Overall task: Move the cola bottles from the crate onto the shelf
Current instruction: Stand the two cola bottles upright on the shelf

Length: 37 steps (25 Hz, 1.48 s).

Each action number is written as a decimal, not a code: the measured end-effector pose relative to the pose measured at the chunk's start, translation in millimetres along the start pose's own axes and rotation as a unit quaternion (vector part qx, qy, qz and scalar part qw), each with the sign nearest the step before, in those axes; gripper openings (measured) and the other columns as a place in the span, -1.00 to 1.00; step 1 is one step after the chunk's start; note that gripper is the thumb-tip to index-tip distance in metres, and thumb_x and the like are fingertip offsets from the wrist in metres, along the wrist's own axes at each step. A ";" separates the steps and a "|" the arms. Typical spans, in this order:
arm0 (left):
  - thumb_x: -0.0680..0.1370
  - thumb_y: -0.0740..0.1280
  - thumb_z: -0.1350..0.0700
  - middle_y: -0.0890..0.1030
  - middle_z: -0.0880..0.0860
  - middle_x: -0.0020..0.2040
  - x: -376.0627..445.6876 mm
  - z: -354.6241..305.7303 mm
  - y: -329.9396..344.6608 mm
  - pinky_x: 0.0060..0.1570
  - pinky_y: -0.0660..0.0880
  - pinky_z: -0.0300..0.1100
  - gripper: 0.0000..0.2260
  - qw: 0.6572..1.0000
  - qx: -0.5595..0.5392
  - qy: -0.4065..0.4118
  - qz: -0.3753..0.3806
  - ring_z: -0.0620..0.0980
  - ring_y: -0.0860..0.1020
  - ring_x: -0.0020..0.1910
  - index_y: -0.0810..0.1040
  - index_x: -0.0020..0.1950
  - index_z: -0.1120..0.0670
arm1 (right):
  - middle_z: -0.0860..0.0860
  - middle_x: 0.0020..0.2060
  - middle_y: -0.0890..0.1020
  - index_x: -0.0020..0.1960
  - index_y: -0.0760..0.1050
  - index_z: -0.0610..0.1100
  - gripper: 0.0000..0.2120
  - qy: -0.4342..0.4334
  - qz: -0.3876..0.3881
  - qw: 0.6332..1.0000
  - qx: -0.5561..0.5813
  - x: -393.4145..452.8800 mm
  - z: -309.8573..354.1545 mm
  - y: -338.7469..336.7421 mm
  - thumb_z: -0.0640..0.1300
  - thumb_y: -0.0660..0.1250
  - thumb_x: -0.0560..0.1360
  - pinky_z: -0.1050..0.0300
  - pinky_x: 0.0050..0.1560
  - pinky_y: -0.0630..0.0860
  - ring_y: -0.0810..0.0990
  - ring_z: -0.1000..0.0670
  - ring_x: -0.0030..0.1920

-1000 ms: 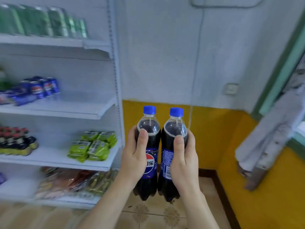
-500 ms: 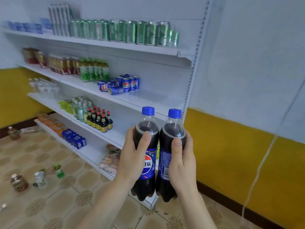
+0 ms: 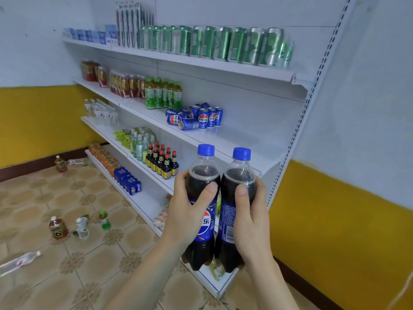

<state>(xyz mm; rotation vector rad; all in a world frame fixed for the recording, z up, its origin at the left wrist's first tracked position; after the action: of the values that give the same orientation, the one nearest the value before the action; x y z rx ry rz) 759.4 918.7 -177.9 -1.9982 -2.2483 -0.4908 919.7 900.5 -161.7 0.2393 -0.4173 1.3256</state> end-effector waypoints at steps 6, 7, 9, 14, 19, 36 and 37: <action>0.36 0.56 -0.17 0.66 -0.16 0.07 81.4 12.9 -31.4 0.10 0.58 -0.11 -0.47 0.999 0.036 0.004 0.011 -0.16 0.65 0.06 0.42 0.23 -0.13 | 0.48 0.06 0.55 0.40 0.31 0.15 -0.46 0.000 -0.003 1.000 -0.009 61.0 -26.5 56.0 0.17 0.34 0.46 0.50 -0.02 0.45 0.57 0.35 0.10; 0.36 0.56 -0.18 0.66 -0.16 0.07 96.9 15.8 -36.4 0.09 0.57 -0.14 -0.48 0.999 0.039 0.004 0.016 -0.17 0.65 0.06 0.43 0.21 -0.15 | 0.48 0.06 0.56 0.39 0.31 0.17 -0.47 0.003 -0.005 1.000 -0.005 71.6 -30.1 65.4 0.16 0.35 0.46 0.48 -0.01 0.47 0.57 0.34 0.10; 0.40 0.53 -0.17 0.65 -0.21 0.06 131.6 19.8 -45.8 0.04 0.54 -0.28 -0.54 0.998 0.049 0.010 0.035 -0.23 0.63 0.06 0.43 0.20 -0.17 | 0.44 0.07 0.58 0.35 0.32 0.20 -0.46 0.008 -0.018 1.000 0.000 94.3 -39.3 84.8 0.18 0.39 0.43 0.37 0.04 0.53 0.59 0.30 0.12; 0.38 0.43 -0.20 0.63 -0.25 0.03 204.1 24.6 -56.8 -0.06 0.45 -0.51 -0.49 0.996 0.054 0.026 0.072 -0.33 0.59 0.05 0.43 0.26 -0.07 | 0.29 0.10 0.63 0.37 0.36 0.15 -0.37 0.043 -0.022 0.999 0.010 148.1 -58.8 121.4 0.28 0.49 0.40 0.00 0.19 0.59 0.64 0.19 0.15; 0.50 0.45 -0.07 0.62 -0.31 0.05 268.7 41.7 -51.7 -0.05 0.41 -0.56 -0.62 0.993 0.066 0.026 0.098 -0.43 0.54 0.06 0.45 0.28 -0.15 | 0.32 0.04 0.64 0.30 0.40 0.16 -0.51 0.043 -0.020 0.999 0.002 201.5 -72.1 138.5 0.15 0.43 0.41 0.29 -0.01 0.58 0.64 0.27 0.08; 0.47 0.51 -0.03 0.63 -0.27 0.09 536.1 119.2 40.2 0.11 0.50 -0.30 -0.60 0.977 0.096 0.029 0.188 -0.38 0.56 0.09 0.48 0.26 -0.20 | 0.35 0.02 0.66 0.24 0.40 0.17 -0.61 0.033 -0.082 0.996 0.010 450.1 -182.5 140.3 -0.16 0.44 0.54 0.43 -0.06 0.54 0.63 0.31 0.07; 0.47 0.51 -0.02 0.63 -0.30 0.07 548.1 127.5 43.7 0.11 0.51 -0.30 -0.61 0.976 0.094 0.024 0.196 -0.40 0.56 0.08 0.47 0.24 -0.22 | 0.36 0.02 0.66 0.22 0.40 0.19 -0.61 0.035 -0.084 0.996 0.004 460.1 -189.4 141.9 -0.16 0.44 0.55 0.43 -0.05 0.53 0.63 0.32 0.07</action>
<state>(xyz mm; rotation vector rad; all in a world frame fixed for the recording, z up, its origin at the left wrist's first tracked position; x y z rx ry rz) 744.8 1481.5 -137.3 -2.2188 -1.7318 -0.2686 896.7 1417.2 -145.9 0.2290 -0.3266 1.1665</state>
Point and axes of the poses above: each hand's wrist, its own x-axis towards the middle knuckle, its own y-axis out of the palm, z = x × y, the point moved 9 cm from there along x, towards the middle knuckle
